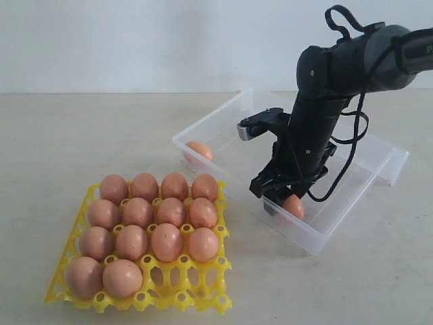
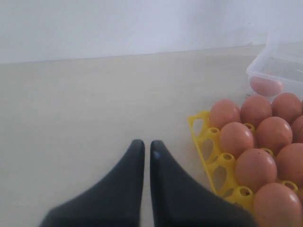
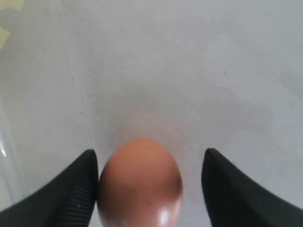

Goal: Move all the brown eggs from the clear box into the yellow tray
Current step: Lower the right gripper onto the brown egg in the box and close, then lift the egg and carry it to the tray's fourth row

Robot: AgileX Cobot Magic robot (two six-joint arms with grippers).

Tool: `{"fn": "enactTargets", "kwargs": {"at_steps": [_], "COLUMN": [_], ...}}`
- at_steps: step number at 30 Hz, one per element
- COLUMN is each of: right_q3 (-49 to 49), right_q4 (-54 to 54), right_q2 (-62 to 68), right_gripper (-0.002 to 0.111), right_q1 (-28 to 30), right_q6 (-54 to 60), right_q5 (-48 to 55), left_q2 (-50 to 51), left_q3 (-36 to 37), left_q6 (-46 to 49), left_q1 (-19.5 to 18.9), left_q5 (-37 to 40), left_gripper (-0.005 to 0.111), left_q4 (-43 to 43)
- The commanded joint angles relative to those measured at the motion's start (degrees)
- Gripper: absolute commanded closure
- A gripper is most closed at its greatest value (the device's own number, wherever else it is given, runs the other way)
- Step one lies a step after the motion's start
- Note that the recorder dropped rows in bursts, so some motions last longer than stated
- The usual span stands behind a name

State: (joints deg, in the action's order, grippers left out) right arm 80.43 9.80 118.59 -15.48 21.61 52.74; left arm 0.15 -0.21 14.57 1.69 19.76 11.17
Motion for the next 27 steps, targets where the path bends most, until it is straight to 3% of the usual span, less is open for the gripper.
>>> {"fn": "enactTargets", "kwargs": {"at_steps": [1,6,11,16,22,27], "right_q3": [0.14,0.14,0.14,0.02,-15.07,-32.84], "right_q4": [0.32,-0.39,-1.37,0.8,11.33,11.63], "right_q2": [0.67,0.72,0.22,-1.96,-12.21,-22.86], "right_gripper": [0.074,0.109,0.108,0.108,0.108,0.108], "right_q1": [0.31,0.31,0.31,0.31,-0.8,-4.2], "right_q6": [0.19,0.19,-0.62,-10.93,-18.31,-18.06], "right_q5": [0.56,-0.78,-1.17,-4.92,-32.44,-52.74], "left_q2": [-0.15,-0.15,-0.15,-0.15,-0.15,-0.15], "left_q3": [0.21,0.21,0.21,0.21,0.21,0.21], "left_q6": [0.08,0.08,0.08,0.08,0.08,0.08], "left_q1": [0.25,0.25,0.25,0.25,0.25,0.25], "left_q5": [-0.24,-0.24,-0.24,-0.24,-0.24,-0.24], "left_gripper": [0.103,0.103,0.103,0.103,0.103,0.103], "left_q4": [-0.08,-0.08,-0.08,-0.08,-0.08,-0.08]}}
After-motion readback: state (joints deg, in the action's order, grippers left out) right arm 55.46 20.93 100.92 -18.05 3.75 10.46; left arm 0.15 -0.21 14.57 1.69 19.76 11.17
